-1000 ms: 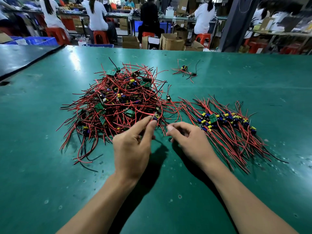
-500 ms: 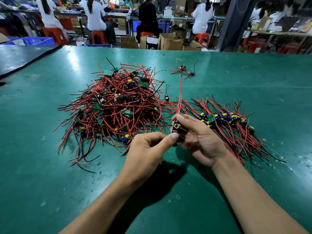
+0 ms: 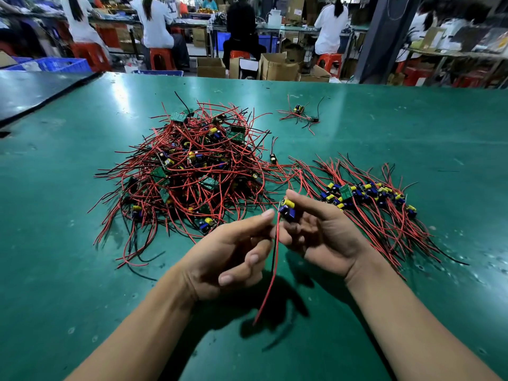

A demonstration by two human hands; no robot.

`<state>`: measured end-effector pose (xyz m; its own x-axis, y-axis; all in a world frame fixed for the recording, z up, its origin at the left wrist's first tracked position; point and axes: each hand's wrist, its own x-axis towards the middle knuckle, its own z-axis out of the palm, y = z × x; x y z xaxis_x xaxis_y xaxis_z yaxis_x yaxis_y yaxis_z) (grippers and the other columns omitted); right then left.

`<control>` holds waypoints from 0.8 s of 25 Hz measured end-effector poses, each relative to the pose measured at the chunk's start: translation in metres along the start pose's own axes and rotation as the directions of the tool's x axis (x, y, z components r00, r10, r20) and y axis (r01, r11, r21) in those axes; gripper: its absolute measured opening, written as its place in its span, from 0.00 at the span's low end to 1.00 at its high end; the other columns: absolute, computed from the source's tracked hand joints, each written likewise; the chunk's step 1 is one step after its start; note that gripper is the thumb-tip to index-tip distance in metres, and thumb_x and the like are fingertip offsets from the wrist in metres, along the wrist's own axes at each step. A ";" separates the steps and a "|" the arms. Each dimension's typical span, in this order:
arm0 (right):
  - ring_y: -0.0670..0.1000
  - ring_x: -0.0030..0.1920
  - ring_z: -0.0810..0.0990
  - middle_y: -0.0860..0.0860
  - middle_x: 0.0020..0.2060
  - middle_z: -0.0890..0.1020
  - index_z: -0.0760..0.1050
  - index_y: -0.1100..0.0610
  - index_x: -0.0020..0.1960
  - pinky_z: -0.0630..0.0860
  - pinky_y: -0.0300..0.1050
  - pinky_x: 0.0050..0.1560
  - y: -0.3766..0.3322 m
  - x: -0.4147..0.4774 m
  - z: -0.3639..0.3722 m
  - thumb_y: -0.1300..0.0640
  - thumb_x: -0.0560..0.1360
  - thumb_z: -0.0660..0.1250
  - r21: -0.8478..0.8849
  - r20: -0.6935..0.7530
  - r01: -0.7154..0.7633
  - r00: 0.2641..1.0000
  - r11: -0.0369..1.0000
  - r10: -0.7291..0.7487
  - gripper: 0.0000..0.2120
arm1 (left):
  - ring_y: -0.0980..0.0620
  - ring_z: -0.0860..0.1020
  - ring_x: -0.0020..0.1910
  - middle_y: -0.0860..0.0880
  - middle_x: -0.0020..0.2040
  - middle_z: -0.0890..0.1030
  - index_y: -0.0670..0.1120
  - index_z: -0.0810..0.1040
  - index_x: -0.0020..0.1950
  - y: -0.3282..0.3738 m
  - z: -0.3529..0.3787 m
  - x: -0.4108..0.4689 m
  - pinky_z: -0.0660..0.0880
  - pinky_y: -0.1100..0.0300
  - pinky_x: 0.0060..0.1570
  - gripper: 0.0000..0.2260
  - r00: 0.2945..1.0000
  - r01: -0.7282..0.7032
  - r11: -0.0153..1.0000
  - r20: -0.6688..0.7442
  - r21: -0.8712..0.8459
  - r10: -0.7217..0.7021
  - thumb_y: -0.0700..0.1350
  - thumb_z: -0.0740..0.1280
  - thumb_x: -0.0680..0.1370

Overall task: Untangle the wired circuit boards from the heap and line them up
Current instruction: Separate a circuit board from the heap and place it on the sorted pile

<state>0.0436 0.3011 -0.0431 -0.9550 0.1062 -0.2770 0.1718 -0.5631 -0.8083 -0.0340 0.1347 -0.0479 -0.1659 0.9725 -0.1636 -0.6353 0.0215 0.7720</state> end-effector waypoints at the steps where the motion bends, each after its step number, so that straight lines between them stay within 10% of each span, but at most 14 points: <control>1: 0.46 0.27 0.72 0.51 0.30 0.78 0.78 0.56 0.39 0.67 0.33 0.24 0.001 0.001 -0.001 0.50 0.67 0.73 -0.013 -0.013 -0.015 1.000 1.000 0.015 0.10 | 0.58 0.64 0.13 0.52 0.22 0.70 0.42 0.80 0.43 -0.002 0.000 0.003 0.62 0.68 0.16 0.20 0.996 -0.003 0.998 -0.085 0.059 0.009 0.59 0.66 0.76; 6: 0.42 0.25 0.71 0.48 0.33 0.81 0.79 0.53 0.43 0.65 0.32 0.23 0.012 0.006 -0.001 0.46 0.67 0.75 -0.276 -0.061 0.014 0.998 0.961 -0.033 0.12 | 0.53 0.74 0.23 0.43 0.36 0.82 0.42 0.80 0.47 -0.016 0.001 0.021 0.70 0.65 0.22 0.18 0.892 -0.125 0.970 -0.405 0.207 0.201 0.58 0.71 0.72; 20: 0.47 0.25 0.71 0.53 0.28 0.74 0.84 0.56 0.51 0.70 0.37 0.26 0.010 0.007 -0.011 0.46 0.74 0.71 -0.300 -0.044 0.078 0.994 0.951 -0.095 0.14 | 0.46 0.79 0.27 0.39 0.36 0.81 0.42 0.82 0.43 -0.018 0.000 0.019 0.77 0.60 0.28 0.00 0.897 -0.136 0.906 -0.339 0.400 0.284 0.38 0.72 0.74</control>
<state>0.0408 0.3050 -0.0593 -0.9554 0.1954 -0.2212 0.1614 -0.2816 -0.9459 -0.0259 0.1523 -0.0649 -0.5852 0.7995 -0.1356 -0.2516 -0.0201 0.9676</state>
